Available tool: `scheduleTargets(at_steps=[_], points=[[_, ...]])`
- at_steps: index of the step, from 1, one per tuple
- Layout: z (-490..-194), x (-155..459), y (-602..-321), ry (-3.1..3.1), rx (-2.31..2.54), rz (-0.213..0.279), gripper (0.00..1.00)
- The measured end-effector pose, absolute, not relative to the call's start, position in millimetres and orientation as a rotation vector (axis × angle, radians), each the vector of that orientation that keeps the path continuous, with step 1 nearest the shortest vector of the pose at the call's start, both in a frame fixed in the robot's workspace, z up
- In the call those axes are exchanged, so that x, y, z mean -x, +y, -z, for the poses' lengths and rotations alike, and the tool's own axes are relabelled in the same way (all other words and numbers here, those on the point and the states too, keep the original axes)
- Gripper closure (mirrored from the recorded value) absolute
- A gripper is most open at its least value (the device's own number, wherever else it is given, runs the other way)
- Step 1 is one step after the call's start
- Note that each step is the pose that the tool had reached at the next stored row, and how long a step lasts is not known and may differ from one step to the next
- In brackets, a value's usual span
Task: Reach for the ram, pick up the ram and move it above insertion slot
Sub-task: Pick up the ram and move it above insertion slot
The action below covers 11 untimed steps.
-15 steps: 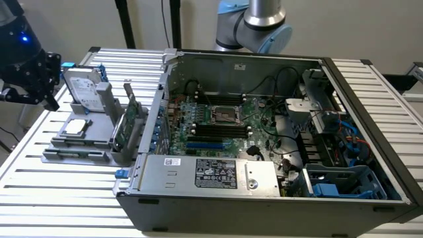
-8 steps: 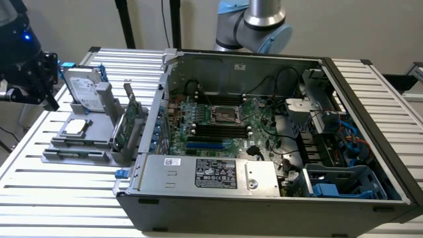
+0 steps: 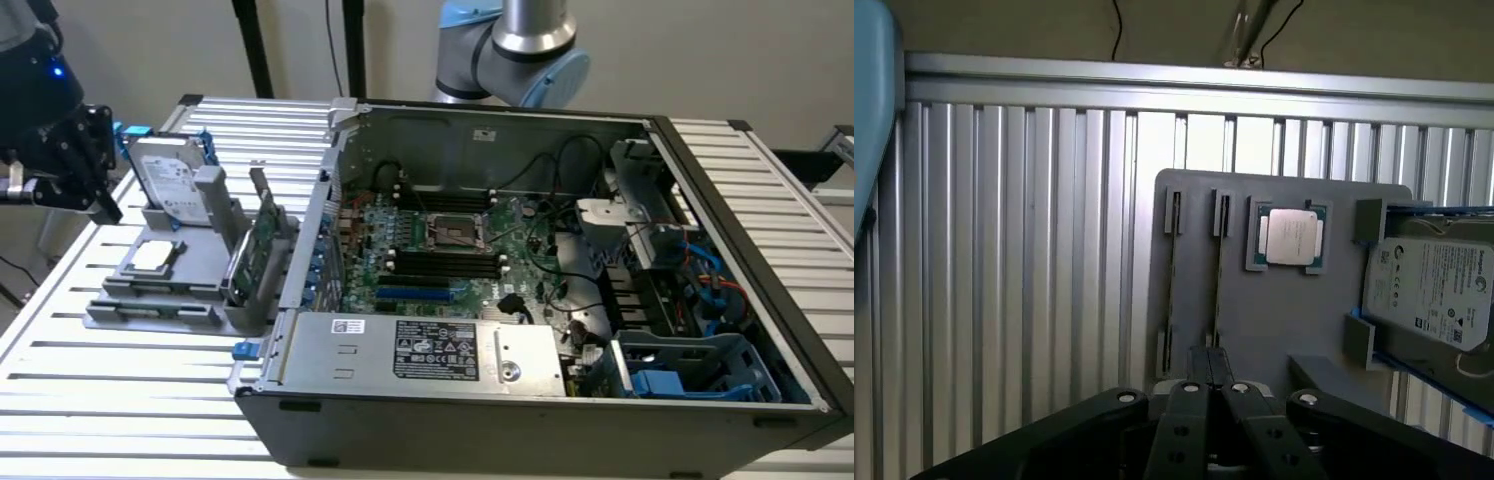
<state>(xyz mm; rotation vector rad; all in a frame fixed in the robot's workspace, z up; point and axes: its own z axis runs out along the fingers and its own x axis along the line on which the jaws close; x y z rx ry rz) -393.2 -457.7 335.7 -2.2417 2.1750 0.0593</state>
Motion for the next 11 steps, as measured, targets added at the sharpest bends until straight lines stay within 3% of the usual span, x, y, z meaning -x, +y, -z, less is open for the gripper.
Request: scheduleTargets(at_steps=[2, 7, 10, 11], points=[[-335.8, 393.2, -457.7, 2.175, 2.242, -0.059, 0.88], [-335.0, 393.3, -457.8, 2.175, 2.242, -0.059, 0.64], [-330.3, 393.3, -458.1, 2.175, 2.242, -0.059, 0.58], [-328.4, 393.3, -458.2, 2.175, 2.242, -0.059, 0.52]])
